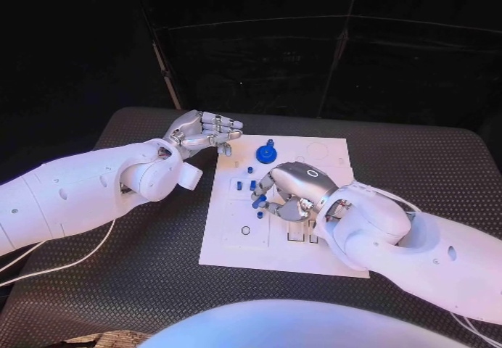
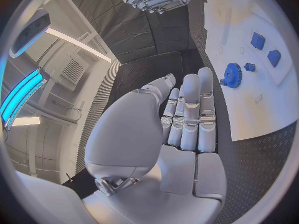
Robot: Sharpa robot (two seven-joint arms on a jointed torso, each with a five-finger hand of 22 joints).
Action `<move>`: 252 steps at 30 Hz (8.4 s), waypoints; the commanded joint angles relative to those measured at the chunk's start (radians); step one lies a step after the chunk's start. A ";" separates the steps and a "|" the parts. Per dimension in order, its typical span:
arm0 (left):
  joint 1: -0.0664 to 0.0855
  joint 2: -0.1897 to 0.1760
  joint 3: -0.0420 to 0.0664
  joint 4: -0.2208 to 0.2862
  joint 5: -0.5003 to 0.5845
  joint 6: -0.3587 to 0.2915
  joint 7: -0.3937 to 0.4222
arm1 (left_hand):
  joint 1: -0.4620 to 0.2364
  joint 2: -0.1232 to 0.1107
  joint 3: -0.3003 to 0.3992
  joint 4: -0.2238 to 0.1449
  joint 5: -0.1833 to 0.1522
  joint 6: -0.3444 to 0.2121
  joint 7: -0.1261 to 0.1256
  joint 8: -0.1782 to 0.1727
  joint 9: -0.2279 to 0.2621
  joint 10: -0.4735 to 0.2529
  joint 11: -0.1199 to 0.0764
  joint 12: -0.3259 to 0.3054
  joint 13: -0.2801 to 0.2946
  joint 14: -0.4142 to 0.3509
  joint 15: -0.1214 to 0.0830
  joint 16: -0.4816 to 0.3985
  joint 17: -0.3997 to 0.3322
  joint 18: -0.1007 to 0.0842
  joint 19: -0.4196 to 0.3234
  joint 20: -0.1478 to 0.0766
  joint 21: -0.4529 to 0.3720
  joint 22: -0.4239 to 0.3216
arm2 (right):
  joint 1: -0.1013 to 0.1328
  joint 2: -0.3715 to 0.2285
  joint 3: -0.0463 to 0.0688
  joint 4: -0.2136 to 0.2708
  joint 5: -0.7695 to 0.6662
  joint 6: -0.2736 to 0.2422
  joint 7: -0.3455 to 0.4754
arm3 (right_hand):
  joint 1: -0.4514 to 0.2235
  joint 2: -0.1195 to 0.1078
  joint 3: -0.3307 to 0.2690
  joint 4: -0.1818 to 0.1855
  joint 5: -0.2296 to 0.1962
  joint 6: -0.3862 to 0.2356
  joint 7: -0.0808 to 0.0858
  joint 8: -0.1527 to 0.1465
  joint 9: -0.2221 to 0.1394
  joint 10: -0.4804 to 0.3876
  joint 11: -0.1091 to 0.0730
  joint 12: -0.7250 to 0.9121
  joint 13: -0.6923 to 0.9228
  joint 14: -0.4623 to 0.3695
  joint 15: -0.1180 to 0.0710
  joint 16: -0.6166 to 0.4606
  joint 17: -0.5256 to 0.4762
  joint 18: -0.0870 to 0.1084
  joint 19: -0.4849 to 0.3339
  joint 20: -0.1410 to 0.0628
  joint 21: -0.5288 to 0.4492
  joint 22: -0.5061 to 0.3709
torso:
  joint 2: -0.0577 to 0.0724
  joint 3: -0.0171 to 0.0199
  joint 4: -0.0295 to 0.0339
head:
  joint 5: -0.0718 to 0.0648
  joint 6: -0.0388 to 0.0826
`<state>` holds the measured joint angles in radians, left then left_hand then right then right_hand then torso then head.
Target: Assemble the parts on the task board
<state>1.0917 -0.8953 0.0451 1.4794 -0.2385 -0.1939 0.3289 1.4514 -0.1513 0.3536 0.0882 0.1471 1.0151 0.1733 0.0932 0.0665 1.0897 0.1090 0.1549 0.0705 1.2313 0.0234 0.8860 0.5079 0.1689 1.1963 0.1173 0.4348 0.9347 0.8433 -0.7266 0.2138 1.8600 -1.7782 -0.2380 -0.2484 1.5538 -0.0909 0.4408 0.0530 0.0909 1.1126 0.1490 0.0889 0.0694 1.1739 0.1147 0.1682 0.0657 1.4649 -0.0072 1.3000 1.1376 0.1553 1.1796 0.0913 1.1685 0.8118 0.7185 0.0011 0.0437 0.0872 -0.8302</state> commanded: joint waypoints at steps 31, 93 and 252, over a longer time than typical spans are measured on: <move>0.002 0.011 0.001 -0.003 0.004 0.015 0.000 | 0.001 0.009 -0.001 -0.008 0.000 -0.009 -0.001 -0.006 0.000 -0.007 0.000 0.005 0.001 -0.007 -0.004 -0.004 -0.001 0.013 -0.006 0.001 -0.005 -0.002 | 0.002 0.072 -0.082 -0.084 0.029 0.096 0.052 | -0.011 -0.007 0.015 -0.011 0.004 0.002 0.005 -0.010 -0.002 0.041 -0.038 -0.011 0.009 0.030 -0.001 0.004 -0.002 -0.012 -0.005 0.003 0.005 -0.002 | -0.001 0.0016 -0.0012 | 0.014 -0.013; 0.001 0.005 0.001 -0.004 0.004 0.023 -0.004 | 0.001 0.010 -0.002 -0.009 0.000 -0.011 -0.001 -0.007 0.000 -0.011 0.001 0.006 0.000 -0.008 -0.003 -0.004 -0.003 0.013 -0.006 0.001 -0.006 -0.003 | 0.002 -0.057 -0.090 0.001 0.138 -0.160 0.145 | -0.143 -0.052 -0.192 -0.003 0.057 -0.238 -0.005 -0.022 -0.001 -0.251 0.006 0.011 0.011 -0.028 0.039 -0.100 -0.159 0.030 -0.147 0.045 -0.196 -0.277 | -0.004 0.0021 -0.0044 | -0.012 0.012; -0.008 -0.013 0.001 -0.001 0.004 0.032 -0.007 | -0.002 0.013 -0.003 -0.010 0.000 -0.012 -0.001 -0.006 0.001 -0.015 0.001 0.011 0.001 -0.010 -0.003 -0.004 -0.005 0.013 -0.006 0.001 -0.008 -0.005 | -0.111 -0.455 0.000 0.101 0.222 -0.156 -0.237 | -0.281 0.063 -0.627 0.235 0.227 -0.212 -0.061 0.437 0.230 0.154 -0.103 1.033 1.101 0.077 -0.047 0.195 0.291 -0.041 0.100 -0.033 0.079 0.163 | -0.011 -0.0011 -0.0357 | -0.148 0.032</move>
<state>1.0824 -0.9074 0.0450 1.4769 -0.2382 -0.1715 0.3165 1.4469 -0.1468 0.3536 0.0825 0.1471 1.0079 0.1733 0.0896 0.0664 1.0827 0.1091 0.1626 0.0705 1.2277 0.0198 0.8860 0.5040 0.1689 1.1963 0.1173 0.4310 0.9308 0.7321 -1.1800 0.2138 1.9606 -1.4994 -0.4235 -0.4619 1.2725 -0.0347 -0.1815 0.2880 0.3118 0.8950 0.0880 0.5276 0.3010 1.3253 0.0161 1.1992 1.1663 1.4668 -0.0552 1.4965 1.3077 0.1162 1.2756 0.0591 1.2427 0.9735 0.7075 0.0002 0.0093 -0.0581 -0.7964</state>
